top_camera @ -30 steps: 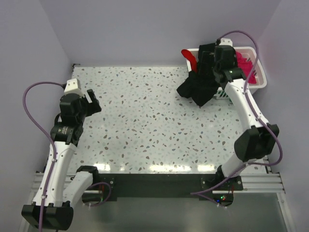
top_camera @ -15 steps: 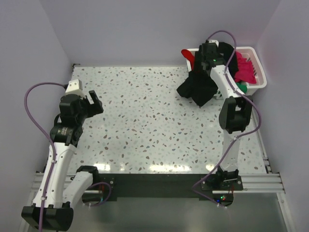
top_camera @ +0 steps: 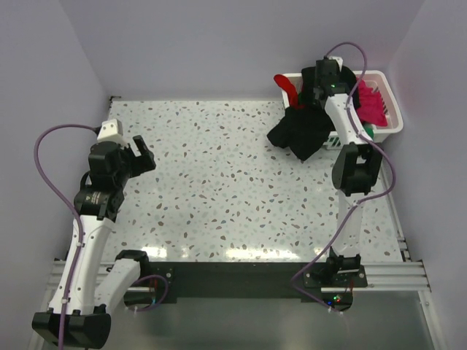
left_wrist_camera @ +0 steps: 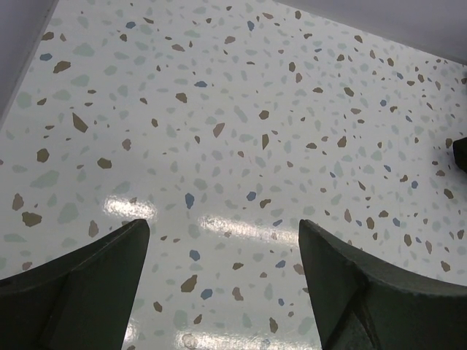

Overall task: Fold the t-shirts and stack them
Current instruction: Grab the tshirt from the pile, then move the tshirt to the center of the board, then flatten the tshirt out

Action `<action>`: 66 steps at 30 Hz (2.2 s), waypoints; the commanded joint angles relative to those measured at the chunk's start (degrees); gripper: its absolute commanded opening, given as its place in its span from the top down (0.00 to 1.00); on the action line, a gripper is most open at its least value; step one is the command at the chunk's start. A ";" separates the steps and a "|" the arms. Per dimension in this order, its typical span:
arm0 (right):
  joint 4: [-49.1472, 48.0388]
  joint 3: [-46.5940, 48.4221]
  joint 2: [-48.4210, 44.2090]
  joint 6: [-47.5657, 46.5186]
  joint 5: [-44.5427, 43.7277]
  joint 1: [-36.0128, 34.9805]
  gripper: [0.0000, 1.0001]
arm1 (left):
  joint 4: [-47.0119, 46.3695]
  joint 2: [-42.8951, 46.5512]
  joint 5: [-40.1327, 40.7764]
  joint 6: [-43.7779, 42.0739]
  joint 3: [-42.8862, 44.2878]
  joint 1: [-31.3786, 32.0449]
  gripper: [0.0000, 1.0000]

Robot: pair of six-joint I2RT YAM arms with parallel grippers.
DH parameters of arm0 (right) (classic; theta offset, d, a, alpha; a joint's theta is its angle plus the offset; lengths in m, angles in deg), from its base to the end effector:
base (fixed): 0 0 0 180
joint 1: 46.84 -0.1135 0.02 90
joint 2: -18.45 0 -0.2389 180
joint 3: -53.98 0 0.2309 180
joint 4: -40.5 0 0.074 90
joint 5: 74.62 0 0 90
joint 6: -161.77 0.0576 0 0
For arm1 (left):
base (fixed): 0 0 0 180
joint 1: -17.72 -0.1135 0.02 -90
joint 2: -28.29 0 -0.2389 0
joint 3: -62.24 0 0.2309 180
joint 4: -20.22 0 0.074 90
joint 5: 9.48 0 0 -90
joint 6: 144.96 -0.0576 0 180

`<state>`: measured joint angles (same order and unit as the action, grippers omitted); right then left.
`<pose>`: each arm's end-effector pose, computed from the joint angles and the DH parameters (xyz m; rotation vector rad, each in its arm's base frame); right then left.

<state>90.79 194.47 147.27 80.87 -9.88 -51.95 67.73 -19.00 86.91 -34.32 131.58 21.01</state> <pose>0.4946 0.0196 0.2676 0.3107 2.1705 -0.3550 0.1905 -0.0045 0.3193 -0.3740 1.9805 -0.1537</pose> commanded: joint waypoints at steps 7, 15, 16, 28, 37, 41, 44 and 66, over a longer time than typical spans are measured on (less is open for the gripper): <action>1.34 4.65 -19.90 1.26 11.52 0.36 1.00 | -0.37 0.79 0.73 3.52 1.79 0.14 0.12; -13.58 -3.69 -39.68 10.82 23.74 -2.98 1.00 | -0.01 3.96 6.96 7.21 0.12 0.14 0.12; -15.78 -3.78 -40.56 12.15 25.15 -3.42 1.00 | -0.62 4.22 6.88 7.48 -0.14 0.14 0.12; -22.11 18.71 -30.64 33.16 50.65 -16.42 1.00 | -2.65 3.43 4.07 6.60 1.09 0.14 0.12; -17.85 -5.15 -36.42 32.74 47.60 -18.89 0.81 | -0.64 4.22 5.12 6.60 1.36 0.14 0.12; -12.21 -26.75 -39.86 22.91 38.63 -18.80 0.21 | 1.57 4.57 6.70 7.22 0.04 0.14 0.13; -9.91 -36.35 -40.74 17.63 36.68 -18.80 0.14 | 1.22 4.22 4.78 7.31 -2.33 0.14 0.16; -13.51 -48.88 -29.33 14.53 22.63 -18.89 0.42 | -19.43 -17.13 -17.89 18.64 -15.96 15.52 0.22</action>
<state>79.64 141.92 114.98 96.06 17.09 -70.83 55.42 -34.23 75.18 -18.43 116.96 36.23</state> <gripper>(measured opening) 0.589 0.774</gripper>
